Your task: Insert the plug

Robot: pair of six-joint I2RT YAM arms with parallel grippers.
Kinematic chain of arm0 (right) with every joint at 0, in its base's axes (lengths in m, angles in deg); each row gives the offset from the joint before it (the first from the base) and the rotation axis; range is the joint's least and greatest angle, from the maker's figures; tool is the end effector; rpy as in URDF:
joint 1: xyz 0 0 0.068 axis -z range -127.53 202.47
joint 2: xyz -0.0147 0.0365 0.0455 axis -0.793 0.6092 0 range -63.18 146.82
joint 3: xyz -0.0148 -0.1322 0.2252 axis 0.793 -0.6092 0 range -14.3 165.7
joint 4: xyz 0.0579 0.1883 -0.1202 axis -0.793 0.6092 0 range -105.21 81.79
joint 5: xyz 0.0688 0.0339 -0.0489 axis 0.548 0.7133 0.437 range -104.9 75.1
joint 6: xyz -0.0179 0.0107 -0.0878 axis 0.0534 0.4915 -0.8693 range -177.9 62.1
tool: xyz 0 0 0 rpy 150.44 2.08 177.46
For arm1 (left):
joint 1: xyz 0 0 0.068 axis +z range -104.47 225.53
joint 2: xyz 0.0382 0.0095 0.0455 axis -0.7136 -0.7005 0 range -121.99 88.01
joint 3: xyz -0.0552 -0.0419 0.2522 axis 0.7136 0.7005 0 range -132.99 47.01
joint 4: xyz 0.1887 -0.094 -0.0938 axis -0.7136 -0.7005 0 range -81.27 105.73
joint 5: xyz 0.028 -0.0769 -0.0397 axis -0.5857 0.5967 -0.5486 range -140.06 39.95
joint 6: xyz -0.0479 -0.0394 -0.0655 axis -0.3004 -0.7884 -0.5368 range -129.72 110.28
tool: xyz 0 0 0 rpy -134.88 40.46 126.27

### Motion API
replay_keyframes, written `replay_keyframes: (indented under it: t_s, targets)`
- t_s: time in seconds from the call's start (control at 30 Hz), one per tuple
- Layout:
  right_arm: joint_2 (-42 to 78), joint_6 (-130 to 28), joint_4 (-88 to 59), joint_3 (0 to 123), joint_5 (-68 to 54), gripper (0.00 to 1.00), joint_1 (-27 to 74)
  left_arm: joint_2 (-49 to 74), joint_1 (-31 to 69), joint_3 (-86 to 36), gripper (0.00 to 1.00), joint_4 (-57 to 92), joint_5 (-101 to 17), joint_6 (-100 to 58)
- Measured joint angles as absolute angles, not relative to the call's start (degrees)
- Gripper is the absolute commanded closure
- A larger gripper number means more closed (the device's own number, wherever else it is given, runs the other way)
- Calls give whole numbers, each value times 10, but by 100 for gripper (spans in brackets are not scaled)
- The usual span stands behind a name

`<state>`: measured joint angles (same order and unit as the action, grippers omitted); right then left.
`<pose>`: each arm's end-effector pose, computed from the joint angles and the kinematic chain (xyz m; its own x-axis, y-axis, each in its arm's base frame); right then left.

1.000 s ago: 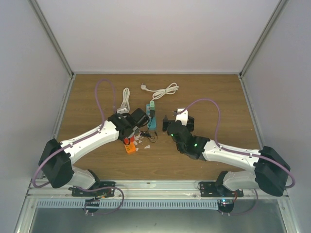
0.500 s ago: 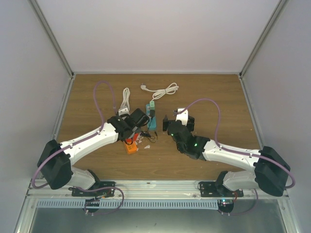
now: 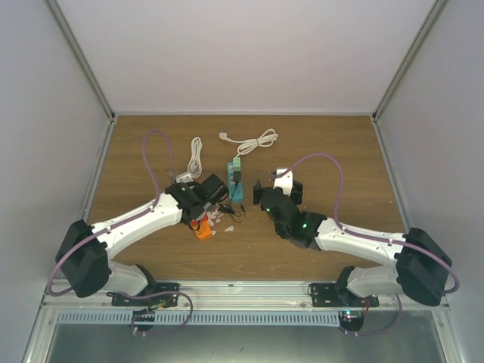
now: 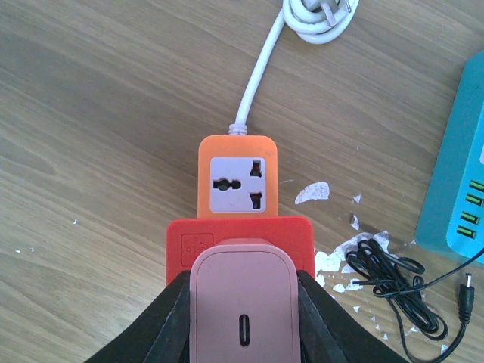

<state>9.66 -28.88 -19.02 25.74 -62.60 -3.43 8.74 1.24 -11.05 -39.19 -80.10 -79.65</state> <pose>0.1999 0.1888 0.2280 -0.3320 0.0921 -0.9388 -0.0382 0.9931 0.1109 0.1906 -0.1294 0.2010 -0.7256 -0.4280 -0.5387 -0.4747 0.8782 -0.0583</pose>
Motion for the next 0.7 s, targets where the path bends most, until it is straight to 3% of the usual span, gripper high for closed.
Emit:
replay_keyframes:
  t_s: [0.7]
  targets:
    - [97, -288, -190, 257, -626, 1, -34, 66, -5, -90, 100, -364, -836, -810]
